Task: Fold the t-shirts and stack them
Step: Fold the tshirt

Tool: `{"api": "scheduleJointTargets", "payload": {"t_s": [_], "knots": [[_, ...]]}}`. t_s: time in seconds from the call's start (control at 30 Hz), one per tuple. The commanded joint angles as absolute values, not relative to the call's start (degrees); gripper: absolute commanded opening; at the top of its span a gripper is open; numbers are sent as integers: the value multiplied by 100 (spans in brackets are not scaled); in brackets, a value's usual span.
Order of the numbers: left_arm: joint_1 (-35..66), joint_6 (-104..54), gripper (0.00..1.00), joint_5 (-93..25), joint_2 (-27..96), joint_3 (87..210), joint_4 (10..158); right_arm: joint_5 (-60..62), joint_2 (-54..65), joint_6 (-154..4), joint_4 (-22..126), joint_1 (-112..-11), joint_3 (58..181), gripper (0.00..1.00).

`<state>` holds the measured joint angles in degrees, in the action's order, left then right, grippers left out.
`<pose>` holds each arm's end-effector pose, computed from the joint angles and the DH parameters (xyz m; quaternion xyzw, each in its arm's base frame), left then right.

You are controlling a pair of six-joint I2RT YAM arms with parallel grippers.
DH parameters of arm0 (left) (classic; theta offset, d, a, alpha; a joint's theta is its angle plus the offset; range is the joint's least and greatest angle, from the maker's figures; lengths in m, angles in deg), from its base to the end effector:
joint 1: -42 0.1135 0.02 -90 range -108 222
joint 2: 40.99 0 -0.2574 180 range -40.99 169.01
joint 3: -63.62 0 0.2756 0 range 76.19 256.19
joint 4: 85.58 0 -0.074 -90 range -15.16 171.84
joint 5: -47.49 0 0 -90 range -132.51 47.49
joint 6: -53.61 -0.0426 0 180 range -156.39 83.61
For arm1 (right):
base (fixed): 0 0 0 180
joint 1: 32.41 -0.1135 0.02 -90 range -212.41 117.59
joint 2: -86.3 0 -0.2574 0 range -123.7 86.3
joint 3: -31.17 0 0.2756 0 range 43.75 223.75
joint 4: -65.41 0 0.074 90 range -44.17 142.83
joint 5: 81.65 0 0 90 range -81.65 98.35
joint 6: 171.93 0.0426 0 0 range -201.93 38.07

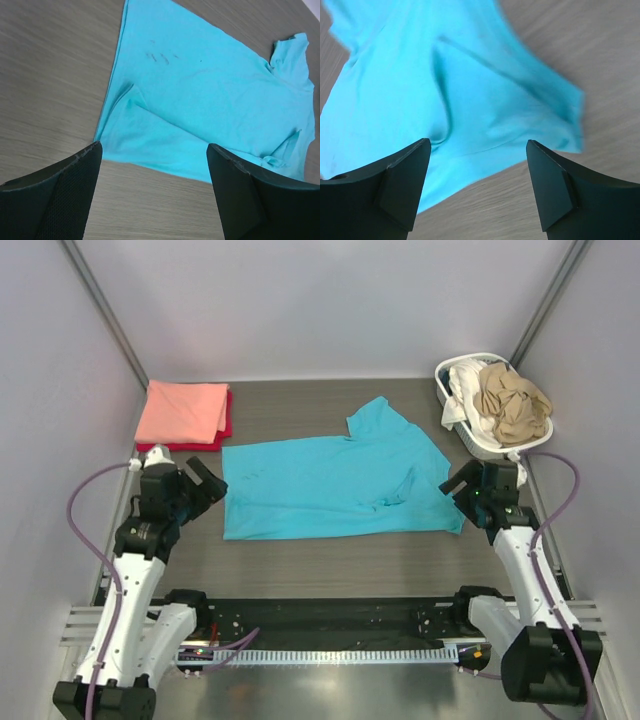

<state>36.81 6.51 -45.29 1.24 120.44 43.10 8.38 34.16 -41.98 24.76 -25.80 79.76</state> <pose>0.1889 -0.0151 0.2862 -0.2991 0.8422 -0.1628 0.4181 0.2192 -0.0254 0.2184 0.3642 0.8461 0.1114 0.3728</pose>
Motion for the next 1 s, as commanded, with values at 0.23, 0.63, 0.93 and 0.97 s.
{"api": "scheduleJointTargets", "payload": {"t_s": [0.23, 0.63, 0.93, 0.97], "knots": [[3673, -808, 89, -4101, 198, 12101, 4221, 580, 1407, -4027, 3745, -4049, 8856, 75], [3691, -905, 89, -4031, 172, 12075, 4282, 668, 35, -3904, 4079, -4357, 9296, 56], [3717, -923, 90, -4084, 14, 12058, 4308, 651, -370, -3851, 4167, -4577, 9490, 1], [3726, -923, 90, -4092, -4, 12049, 4308, 642, -396, -3851, 4184, -4577, 9559, 1]]}}
